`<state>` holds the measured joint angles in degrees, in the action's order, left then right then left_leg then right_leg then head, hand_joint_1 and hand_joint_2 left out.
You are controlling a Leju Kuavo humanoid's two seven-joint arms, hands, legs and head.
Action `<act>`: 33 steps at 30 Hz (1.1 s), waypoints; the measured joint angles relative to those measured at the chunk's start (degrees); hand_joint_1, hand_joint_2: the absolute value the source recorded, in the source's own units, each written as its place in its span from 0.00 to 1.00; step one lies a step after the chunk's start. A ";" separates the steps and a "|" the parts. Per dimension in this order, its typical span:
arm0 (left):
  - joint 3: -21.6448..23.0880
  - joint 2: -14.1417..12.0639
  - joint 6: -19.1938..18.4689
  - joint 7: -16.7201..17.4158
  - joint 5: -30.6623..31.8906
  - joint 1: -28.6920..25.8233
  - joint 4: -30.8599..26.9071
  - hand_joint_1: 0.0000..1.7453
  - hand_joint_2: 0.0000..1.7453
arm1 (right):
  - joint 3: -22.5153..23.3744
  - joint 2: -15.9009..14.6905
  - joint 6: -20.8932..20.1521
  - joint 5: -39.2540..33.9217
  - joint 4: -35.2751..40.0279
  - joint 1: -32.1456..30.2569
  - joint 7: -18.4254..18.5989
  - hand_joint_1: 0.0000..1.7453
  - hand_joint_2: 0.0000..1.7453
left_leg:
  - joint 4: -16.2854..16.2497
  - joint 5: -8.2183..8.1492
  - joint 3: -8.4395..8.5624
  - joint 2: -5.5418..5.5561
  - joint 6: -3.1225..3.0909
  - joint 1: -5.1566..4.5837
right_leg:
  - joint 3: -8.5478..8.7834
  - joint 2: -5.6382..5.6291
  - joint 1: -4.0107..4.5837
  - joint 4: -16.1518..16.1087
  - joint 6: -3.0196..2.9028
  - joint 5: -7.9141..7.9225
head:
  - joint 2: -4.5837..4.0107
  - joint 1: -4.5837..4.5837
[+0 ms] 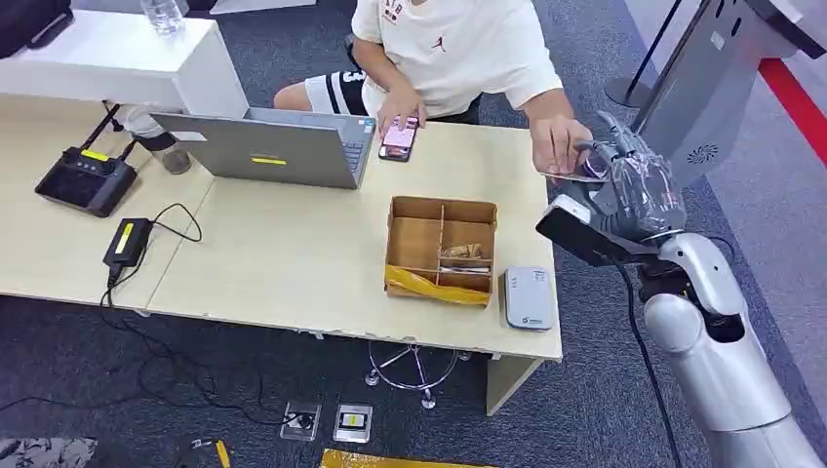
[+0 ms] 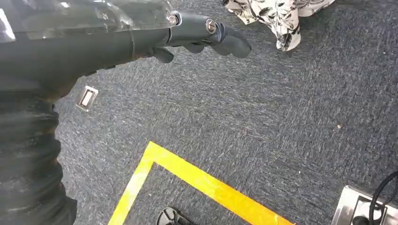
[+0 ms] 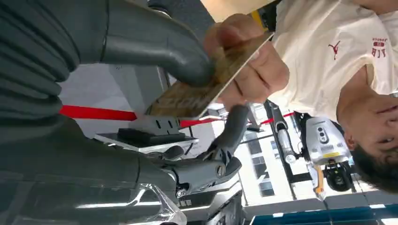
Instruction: Pass the card to the sensor for recognition and then transmit it.
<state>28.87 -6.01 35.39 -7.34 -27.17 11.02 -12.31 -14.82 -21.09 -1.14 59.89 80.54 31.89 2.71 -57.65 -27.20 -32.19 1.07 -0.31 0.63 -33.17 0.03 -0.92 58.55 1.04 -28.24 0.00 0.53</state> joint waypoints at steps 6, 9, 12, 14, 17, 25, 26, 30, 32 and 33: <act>0.31 0.02 0.13 0.00 -0.02 0.01 0.02 0.00 1.00 | 0.81 0.02 -0.37 0.18 0.17 -0.23 0.02 1.00 1.00 | 0.00 0.00 0.01 -0.01 0.00 0.00 | 0.00 -0.01 0.00 0.00 0.00 0.00 | 0.00 0.00; 0.70 0.09 0.26 0.00 -0.11 0.12 0.02 0.00 1.00 | 0.98 0.09 -0.68 0.55 0.22 -0.36 0.02 1.00 1.00 | 0.00 0.00 0.01 -0.01 0.00 0.00 | 0.00 -0.01 0.00 0.00 0.00 0.00 | 0.00 0.02; 0.72 0.13 0.48 0.00 -0.48 0.31 0.02 0.00 1.00 | 1.55 0.24 -1.01 1.07 0.57 -0.76 0.00 1.00 1.00 | 0.00 0.00 0.01 -0.01 0.00 0.00 | 0.01 -0.01 0.00 0.00 0.00 0.00 | 0.00 0.02; 0.72 0.15 0.74 0.00 -0.48 0.35 0.02 0.00 1.00 | 1.77 0.28 -1.03 1.11 0.68 -0.89 0.00 1.00 1.00 | 0.00 0.00 0.01 -0.02 0.00 0.00 | 0.01 -0.02 0.00 0.00 0.00 0.00 | 0.00 0.00; 0.72 0.15 0.77 0.00 -0.48 0.38 0.00 0.00 1.00 | 2.10 0.37 -1.09 1.11 0.70 -1.09 0.00 1.00 1.00 | 0.00 0.00 0.01 -0.02 0.00 0.00 | 0.01 -0.01 0.00 0.00 0.00 0.00 | 0.00 0.02; 0.74 0.22 1.09 -0.02 -0.48 0.54 0.02 0.00 1.00 | 2.75 0.63 -1.22 1.07 0.70 -2.48 0.02 1.00 1.00 | 0.00 0.00 0.01 -0.02 0.00 0.00 | 0.01 -0.02 0.00 0.00 0.00 0.00 | 0.00 0.00; 0.74 0.24 1.09 -0.02 -0.46 0.56 0.02 0.00 1.00 | 2.93 0.72 -1.25 1.01 0.66 -2.81 0.00 1.00 1.00 | 0.01 0.00 0.01 -0.03 0.00 0.00 | 0.01 -0.02 0.00 0.00 0.00 0.00 | 0.00 0.00; 0.74 0.24 1.09 -0.02 -0.39 0.71 0.00 0.00 1.00 | 3.15 1.16 -1.18 0.90 0.11 -4.06 -0.15 1.00 1.00 | 0.01 -0.01 0.01 -0.03 0.02 0.00 | 0.00 -0.02 0.00 0.00 0.00 0.00 | 0.00 0.02; 0.74 0.24 1.09 -0.02 -0.37 0.76 0.02 0.00 1.00 | 3.15 1.44 -0.79 0.81 -0.81 -4.61 -0.57 1.00 1.00 | 0.01 -0.01 0.00 -0.02 0.02 0.00 | 0.00 -0.02 0.00 0.00 0.00 0.00 | 0.00 0.02; 0.74 0.24 1.09 -0.02 -0.35 0.78 0.02 0.00 1.00 | 3.15 1.55 -0.46 0.79 -1.27 -4.89 -0.81 1.00 1.00 | 0.01 -0.01 0.00 -0.02 0.02 0.00 | 0.00 -0.02 0.00 0.00 0.00 0.00 | 0.00 0.00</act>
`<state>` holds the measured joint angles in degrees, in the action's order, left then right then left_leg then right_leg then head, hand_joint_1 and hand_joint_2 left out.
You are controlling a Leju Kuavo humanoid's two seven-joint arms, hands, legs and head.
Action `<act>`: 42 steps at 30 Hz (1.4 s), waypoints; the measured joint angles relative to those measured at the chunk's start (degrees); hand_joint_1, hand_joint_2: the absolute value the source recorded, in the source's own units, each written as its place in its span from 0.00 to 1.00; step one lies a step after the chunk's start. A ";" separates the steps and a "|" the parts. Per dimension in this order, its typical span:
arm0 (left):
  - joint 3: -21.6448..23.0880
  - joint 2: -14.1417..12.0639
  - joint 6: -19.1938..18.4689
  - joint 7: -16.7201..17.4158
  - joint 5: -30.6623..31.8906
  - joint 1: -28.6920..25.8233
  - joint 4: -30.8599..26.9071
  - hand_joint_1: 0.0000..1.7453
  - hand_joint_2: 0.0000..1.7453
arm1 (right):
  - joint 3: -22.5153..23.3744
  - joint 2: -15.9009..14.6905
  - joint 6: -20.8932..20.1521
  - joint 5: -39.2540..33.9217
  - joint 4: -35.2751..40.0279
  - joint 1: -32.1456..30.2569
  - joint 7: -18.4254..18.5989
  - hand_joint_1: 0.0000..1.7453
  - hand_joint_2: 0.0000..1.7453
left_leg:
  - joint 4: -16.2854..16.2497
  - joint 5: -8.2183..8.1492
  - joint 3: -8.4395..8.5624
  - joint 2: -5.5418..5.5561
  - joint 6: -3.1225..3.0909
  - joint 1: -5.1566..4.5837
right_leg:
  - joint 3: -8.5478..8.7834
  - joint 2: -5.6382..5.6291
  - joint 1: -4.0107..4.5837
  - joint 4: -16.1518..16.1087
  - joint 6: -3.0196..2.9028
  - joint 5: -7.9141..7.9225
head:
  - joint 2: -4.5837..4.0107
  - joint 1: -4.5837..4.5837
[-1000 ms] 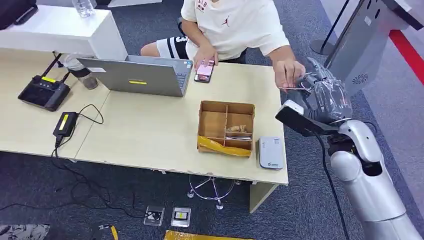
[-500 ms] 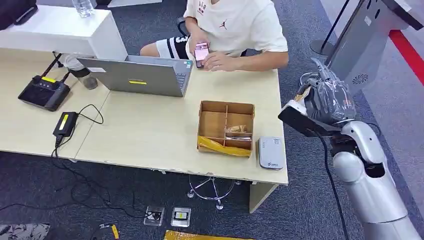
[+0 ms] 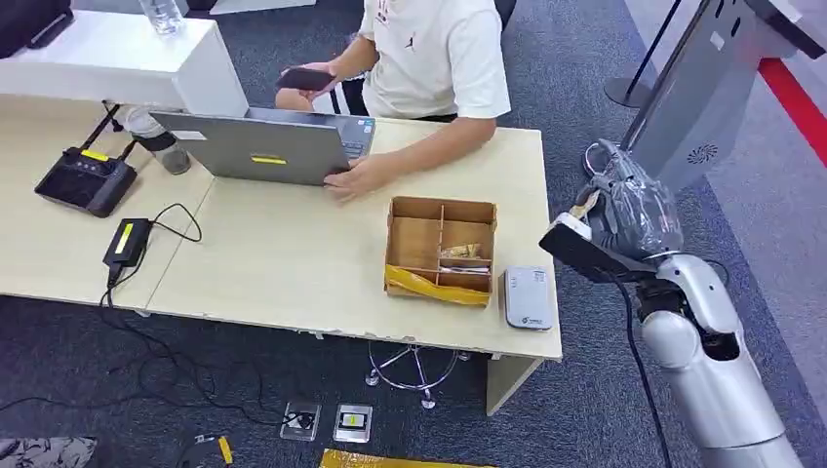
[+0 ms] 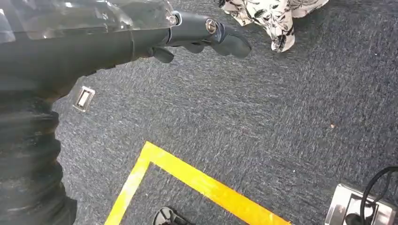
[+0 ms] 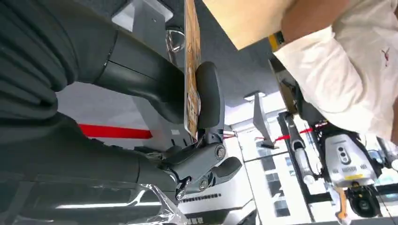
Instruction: Pass the card to the sensor for recognition and then transmit it.
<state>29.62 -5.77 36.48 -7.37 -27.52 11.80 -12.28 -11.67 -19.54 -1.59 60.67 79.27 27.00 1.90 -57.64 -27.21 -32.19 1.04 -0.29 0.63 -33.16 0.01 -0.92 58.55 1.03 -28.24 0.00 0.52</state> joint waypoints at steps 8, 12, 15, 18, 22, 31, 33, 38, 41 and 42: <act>0.00 -0.11 -0.02 0.00 0.04 0.15 0.00 0.00 1.00 | 0.00 1.09 4.35 -1.84 -8.22 -0.36 -2.19 1.00 1.00 | 0.00 0.00 -0.02 0.00 0.00 0.00 | 0.00 0.00 0.00 0.00 0.00 0.00 | 0.00 0.02; 0.00 -0.13 0.00 0.00 0.00 0.16 0.00 0.00 1.00 | -0.07 2.30 5.49 -2.45 -13.49 -0.19 -3.28 1.00 1.00 | 0.00 0.00 -0.02 0.01 0.00 0.00 | 0.01 0.01 0.00 0.00 0.00 0.00 | 0.00 0.02; 0.00 -0.13 0.00 0.00 -0.13 0.16 0.00 0.00 1.00 | -0.28 3.32 5.99 -2.86 -16.23 0.09 -3.82 1.00 1.00 | 0.00 0.00 -0.03 0.01 0.00 0.00 | 0.00 0.00 0.00 0.01 0.00 0.00 | 0.00 0.02; 0.00 -0.13 0.00 0.00 -0.20 0.13 0.00 0.00 1.00 | -0.68 4.00 6.47 -3.08 -18.60 0.25 -3.89 1.00 1.00 | 0.00 0.00 -0.03 0.02 0.00 0.00 | -0.01 0.02 0.00 0.01 0.00 0.00 | 0.00 0.02; 0.00 -0.24 0.00 -0.13 -0.33 0.12 0.00 0.00 1.00 | -0.94 4.76 8.00 -4.15 -20.87 0.30 -4.70 1.00 1.00 | 0.00 0.00 -0.03 0.01 0.00 0.00 | 0.00 0.01 0.00 0.01 0.00 0.00 | 0.00 0.00; -0.02 -0.39 0.04 -0.50 -0.77 0.10 0.00 0.00 1.00 | -1.53 5.90 10.01 -7.76 -25.09 0.25 -5.68 1.00 1.00 | 0.00 0.00 -0.02 0.01 0.00 0.00 | 0.00 0.01 0.00 0.01 0.00 0.00 | 0.00 0.02; -0.04 -0.44 0.09 -0.50 -0.94 0.09 0.00 0.00 1.00 | -1.44 6.18 11.54 -10.09 -25.68 0.24 -6.29 1.00 1.00 | 0.00 0.00 -0.01 0.01 0.01 0.00 | -0.01 0.00 0.00 0.01 0.00 0.00 | 0.00 0.02; -0.06 -0.42 0.24 -0.83 -1.38 -0.07 0.00 0.00 1.00 | 0.11 6.77 19.25 -19.79 -29.06 0.15 -10.72 1.00 1.00 | 0.00 0.00 -0.02 0.01 0.00 0.00 | -0.02 0.01 0.00 0.00 0.00 0.00 | 0.00 0.02; -0.07 -0.42 0.28 -0.94 -1.51 -0.21 0.00 0.00 1.00 | 2.05 7.32 22.75 -25.68 -32.58 -0.23 -14.25 1.00 1.00 | 0.00 -0.01 -0.03 0.00 0.01 0.00 | -0.02 -0.01 0.00 -0.01 0.00 0.00 | 0.00 0.02; -0.07 -0.42 0.28 -0.98 -1.53 -0.22 0.00 0.00 1.00 | 2.51 7.52 23.34 -26.88 -33.65 -0.33 -14.99 1.00 1.00 | 0.00 -0.01 -0.02 0.00 0.01 0.00 | -0.02 -0.02 0.00 -0.01 0.00 0.00 | 0.00 0.02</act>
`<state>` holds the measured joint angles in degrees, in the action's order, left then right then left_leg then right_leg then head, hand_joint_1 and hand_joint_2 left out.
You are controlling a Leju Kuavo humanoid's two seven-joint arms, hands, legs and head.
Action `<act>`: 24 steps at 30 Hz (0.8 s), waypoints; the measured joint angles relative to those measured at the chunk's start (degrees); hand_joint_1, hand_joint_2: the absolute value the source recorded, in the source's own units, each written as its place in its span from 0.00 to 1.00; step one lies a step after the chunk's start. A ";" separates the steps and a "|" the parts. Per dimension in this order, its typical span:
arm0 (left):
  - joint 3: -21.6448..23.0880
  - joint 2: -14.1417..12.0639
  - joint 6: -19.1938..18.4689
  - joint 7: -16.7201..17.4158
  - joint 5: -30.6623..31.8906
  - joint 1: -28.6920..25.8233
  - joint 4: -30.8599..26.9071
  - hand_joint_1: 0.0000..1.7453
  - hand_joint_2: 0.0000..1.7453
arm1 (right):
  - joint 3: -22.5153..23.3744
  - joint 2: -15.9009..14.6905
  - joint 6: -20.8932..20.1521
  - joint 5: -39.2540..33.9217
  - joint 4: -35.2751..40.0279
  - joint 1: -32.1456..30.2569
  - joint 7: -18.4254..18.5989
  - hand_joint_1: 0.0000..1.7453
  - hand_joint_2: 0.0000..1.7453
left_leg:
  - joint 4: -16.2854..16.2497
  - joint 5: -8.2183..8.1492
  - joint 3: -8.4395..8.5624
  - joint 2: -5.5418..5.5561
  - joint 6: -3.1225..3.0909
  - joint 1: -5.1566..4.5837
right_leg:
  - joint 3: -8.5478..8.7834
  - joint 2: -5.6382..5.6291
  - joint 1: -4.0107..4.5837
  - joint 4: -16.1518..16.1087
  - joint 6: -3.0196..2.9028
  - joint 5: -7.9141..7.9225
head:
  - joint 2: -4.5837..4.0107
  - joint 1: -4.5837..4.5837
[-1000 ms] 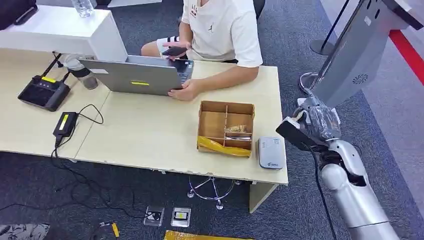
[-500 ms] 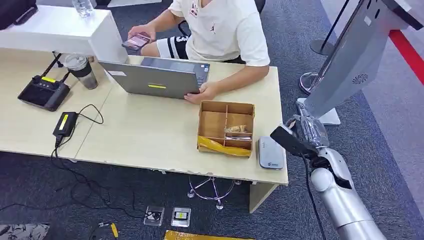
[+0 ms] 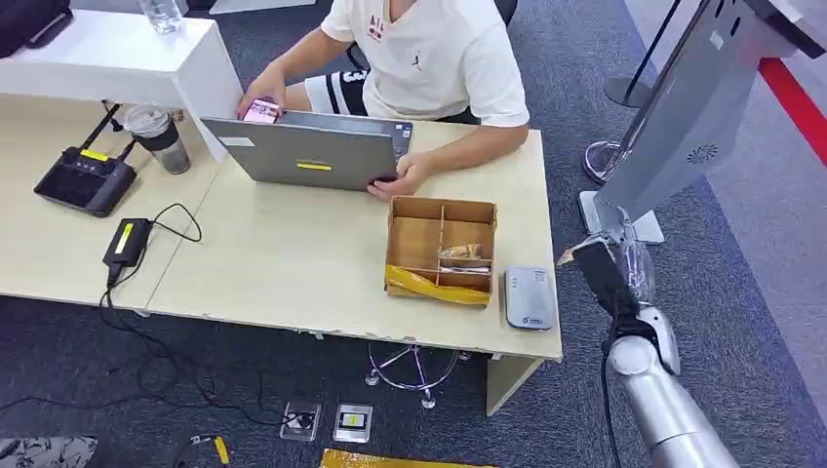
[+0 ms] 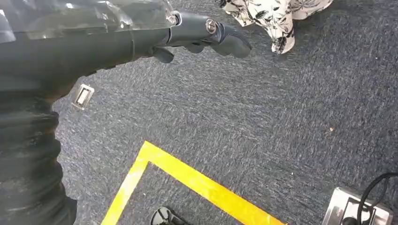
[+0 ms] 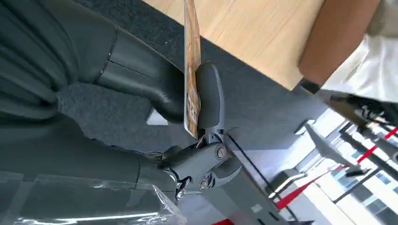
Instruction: Pass the card to the sensor for recognition and then transmit it.
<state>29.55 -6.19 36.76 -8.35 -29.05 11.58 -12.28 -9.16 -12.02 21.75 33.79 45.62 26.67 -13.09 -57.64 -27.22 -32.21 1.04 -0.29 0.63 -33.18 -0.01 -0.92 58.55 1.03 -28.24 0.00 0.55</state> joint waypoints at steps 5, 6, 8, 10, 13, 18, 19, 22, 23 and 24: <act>0.00 0.00 0.04 -0.11 -0.39 -0.14 0.00 0.00 1.00 | 1.75 0.55 0.61 -4.26 -3.91 -0.31 -1.20 1.00 1.00 | 0.00 0.00 0.00 -0.01 0.00 0.00 | 0.00 0.00 0.00 0.00 0.00 0.00 | 0.00 -0.02; 0.00 0.00 0.07 -0.15 -0.39 -0.19 0.00 0.00 1.00 | 2.12 0.63 0.63 -4.70 -4.48 -0.33 -1.29 1.00 1.00 | 0.00 0.00 0.00 -0.01 0.00 0.00 | -0.01 0.00 0.00 0.00 0.00 0.00 | 0.00 0.00; 0.00 0.00 0.07 -0.17 -0.44 -0.26 0.00 0.00 1.00 | 2.69 0.79 0.63 -5.25 -5.51 -0.33 -1.36 1.00 1.00 | 0.00 0.00 0.00 -0.01 0.00 0.01 | -0.01 0.00 0.01 0.00 0.00 0.00 | 0.00 0.00; 0.00 0.00 0.07 -0.20 -0.61 -0.36 0.00 0.00 1.00 | 3.00 0.90 0.61 -5.62 -6.41 -0.33 -1.47 1.00 1.00 | 0.00 0.00 0.00 -0.01 0.00 0.01 | -0.01 0.00 0.00 0.00 0.00 0.00 | 0.00 -0.02; 0.00 0.00 0.09 -0.33 -0.92 -0.63 0.00 0.00 1.00 | 3.59 1.16 0.61 -5.84 -7.55 -0.34 -1.77 1.00 1.00 | 0.00 0.00 0.00 -0.02 0.00 0.01 | -0.01 0.00 0.00 0.00 0.00 0.00 | 0.00 0.00; 0.00 0.00 0.13 -0.77 -1.25 -0.96 0.00 0.00 1.00 | 3.61 1.88 0.50 -6.25 -9.01 -0.63 -2.87 1.00 1.00 | 0.00 0.00 -0.01 -0.02 0.00 0.00 | 0.00 0.00 0.00 0.00 0.00 0.00 | 0.00 0.00; 0.00 0.00 0.15 -0.87 -1.40 -0.99 0.00 0.00 1.00 | 3.61 2.10 0.46 -6.41 -9.27 -0.67 -3.17 1.00 1.00 | 0.00 0.00 -0.01 -0.02 0.00 0.00 | 0.00 0.00 0.00 0.00 0.00 0.00 | 0.00 0.00; 0.00 0.00 0.15 -0.92 -1.51 -1.06 0.00 0.00 1.00 | 3.59 2.80 0.46 -6.78 -9.77 -0.80 -3.92 1.00 1.00 | 0.00 0.00 0.00 -0.02 0.00 0.01 | 0.00 -0.01 0.00 0.00 0.00 0.00 | 0.00 -0.02; 0.00 0.00 0.15 -0.92 -1.51 -1.06 0.00 0.00 1.00 | 3.59 3.10 0.44 -6.87 -9.88 -0.88 -4.29 1.00 1.00 | 0.00 0.00 0.00 -0.02 0.00 0.01 | 0.00 0.00 0.01 0.00 0.00 0.00 | 0.00 0.00; 0.00 0.00 0.15 -0.92 -1.53 -1.06 0.00 0.00 1.00 | 3.56 3.39 0.39 -6.95 -9.95 -0.99 -4.59 1.00 1.00 | 0.00 0.00 0.00 -0.02 0.00 0.01 | 0.00 0.00 0.01 0.00 0.00 0.00 | 0.00 -0.02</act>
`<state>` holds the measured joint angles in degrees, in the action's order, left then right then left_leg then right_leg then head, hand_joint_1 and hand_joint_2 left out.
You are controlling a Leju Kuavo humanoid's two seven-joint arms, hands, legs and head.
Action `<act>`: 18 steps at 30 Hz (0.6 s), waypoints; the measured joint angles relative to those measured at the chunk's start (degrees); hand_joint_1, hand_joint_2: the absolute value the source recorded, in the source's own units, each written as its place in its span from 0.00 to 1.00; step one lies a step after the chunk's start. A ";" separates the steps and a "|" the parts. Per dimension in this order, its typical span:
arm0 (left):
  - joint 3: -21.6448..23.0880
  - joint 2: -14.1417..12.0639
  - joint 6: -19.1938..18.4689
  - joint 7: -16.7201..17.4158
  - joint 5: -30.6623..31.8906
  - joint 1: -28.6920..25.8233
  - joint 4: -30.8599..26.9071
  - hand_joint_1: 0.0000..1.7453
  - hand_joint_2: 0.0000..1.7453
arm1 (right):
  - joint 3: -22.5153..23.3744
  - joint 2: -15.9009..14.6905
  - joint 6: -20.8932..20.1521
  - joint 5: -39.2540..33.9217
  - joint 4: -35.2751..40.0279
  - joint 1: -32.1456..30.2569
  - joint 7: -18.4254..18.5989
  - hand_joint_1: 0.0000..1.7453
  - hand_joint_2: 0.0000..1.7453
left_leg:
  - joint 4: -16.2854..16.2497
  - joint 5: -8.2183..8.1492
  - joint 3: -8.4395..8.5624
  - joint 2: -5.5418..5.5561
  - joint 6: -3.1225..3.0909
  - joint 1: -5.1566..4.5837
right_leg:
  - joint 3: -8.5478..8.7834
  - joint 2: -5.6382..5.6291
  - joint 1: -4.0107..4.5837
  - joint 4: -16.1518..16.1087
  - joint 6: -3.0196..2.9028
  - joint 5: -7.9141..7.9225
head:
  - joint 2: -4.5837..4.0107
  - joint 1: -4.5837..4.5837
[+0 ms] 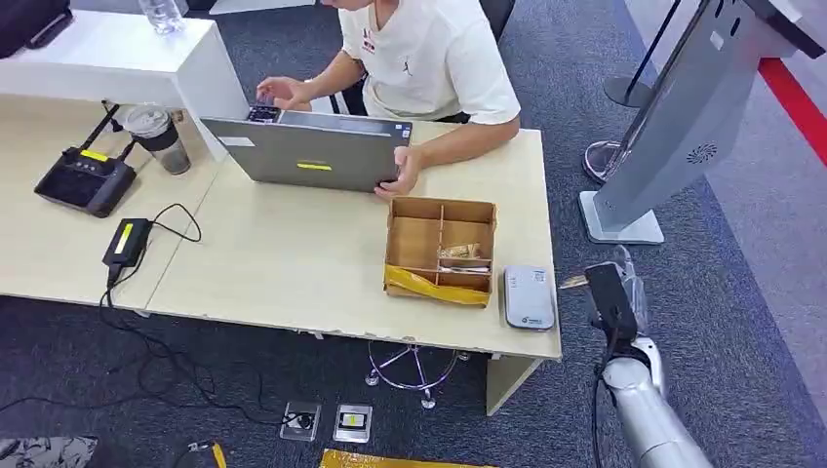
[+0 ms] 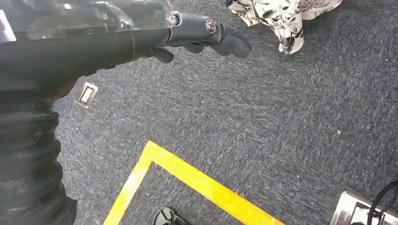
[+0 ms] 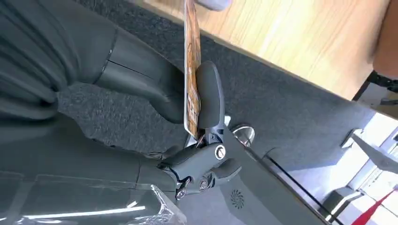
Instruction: Pass the card to the sensor for recognition and then transmit it.
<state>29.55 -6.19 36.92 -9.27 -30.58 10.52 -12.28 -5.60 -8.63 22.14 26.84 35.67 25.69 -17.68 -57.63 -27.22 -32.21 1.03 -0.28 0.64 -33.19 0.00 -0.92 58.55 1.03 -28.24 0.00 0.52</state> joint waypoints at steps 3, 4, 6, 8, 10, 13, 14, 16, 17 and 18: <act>0.00 0.00 -0.02 0.00 0.02 0.00 0.00 0.00 1.00 | 0.00 0.85 -0.33 -0.63 -0.26 -0.09 -0.79 1.00 1.00 | 0.00 0.00 0.00 -0.01 0.00 0.00 | 0.00 -0.01 0.00 0.00 0.00 0.00 | 0.00 0.02; 0.00 0.00 -0.02 0.00 0.02 0.00 0.00 0.00 1.00 | -0.02 1.20 -0.61 -0.94 -0.33 -0.14 -1.11 1.00 1.00 | 0.00 0.00 0.00 -0.01 0.00 0.00 | 0.00 -0.01 0.00 0.00 0.00 0.00 | 0.00 0.02; 0.00 0.00 -0.02 0.00 0.02 0.00 0.00 0.00 1.00 | -0.07 1.84 -1.27 -1.33 -0.33 -0.32 -1.66 1.00 1.00 | 0.00 0.00 0.00 -0.01 0.00 0.00 | 0.00 -0.01 0.00 0.01 0.00 0.00 | 0.00 0.02; 0.00 0.00 -0.02 0.00 0.02 0.00 0.00 0.00 1.00 | -0.13 2.54 -1.68 -1.68 -0.33 -0.40 -1.90 1.00 1.00 | 0.00 0.00 0.00 -0.01 0.00 0.00 | 0.00 -0.01 0.00 0.01 0.00 0.00 | 0.00 0.00; 0.00 0.00 -0.04 0.00 0.02 0.00 0.00 0.00 1.00 | -0.17 3.06 -1.97 -1.86 -0.33 -0.40 -1.99 1.00 1.00 | 0.00 0.00 0.00 -0.01 0.00 0.00 | 0.00 -0.01 0.00 0.00 0.00 0.00 | 0.00 0.02; 0.00 -0.02 -0.04 0.00 0.02 0.00 0.00 0.00 1.00 | -0.22 3.82 -2.34 -1.99 -0.33 -0.40 -1.92 1.00 1.00 | 0.00 0.00 0.00 -0.01 0.00 0.00 | 0.01 -0.01 0.00 0.01 0.00 0.00 | 0.00 0.02; 0.00 -0.02 -0.04 0.00 0.02 0.01 0.00 0.00 1.00 | -0.22 3.96 -2.47 -2.10 -0.31 -0.40 -1.70 1.00 1.00 | 0.00 0.00 0.00 -0.01 0.00 0.00 | 0.01 -0.01 0.00 0.00 0.00 0.00 | 0.00 0.02; 0.00 -0.02 -0.04 0.00 -0.07 0.00 0.00 0.00 1.00 | -0.26 4.19 -2.73 -2.34 -0.15 -0.40 -1.14 1.00 1.00 | 0.00 0.00 0.00 0.00 0.00 0.00 | 0.01 0.00 0.00 0.00 0.00 0.00 | 0.00 0.02; 0.00 -0.02 -0.04 0.00 -0.07 0.00 0.00 0.00 1.00 | -0.31 4.28 -2.86 -2.49 -0.06 -0.40 -0.94 1.00 1.00 | 0.00 0.00 0.00 0.00 0.00 0.00 | 0.01 0.00 0.00 0.01 0.00 0.00 | 0.00 0.02; 0.00 -0.02 -0.02 0.00 -0.09 0.00 0.00 0.00 1.00 | -0.35 4.39 -2.95 -2.65 0.07 -0.41 -0.76 1.00 1.00 | 0.00 0.00 0.00 0.00 0.00 0.00 | 0.01 -0.01 0.00 0.01 0.00 0.00 | 0.00 0.02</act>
<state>29.55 -6.21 36.89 -9.27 -30.67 10.52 -12.28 -5.95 -4.24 19.19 24.19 35.74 25.28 -18.45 -57.63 -27.22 -32.21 1.02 -0.28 0.64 -33.18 -0.01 -0.92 58.55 1.03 -28.24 0.00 0.55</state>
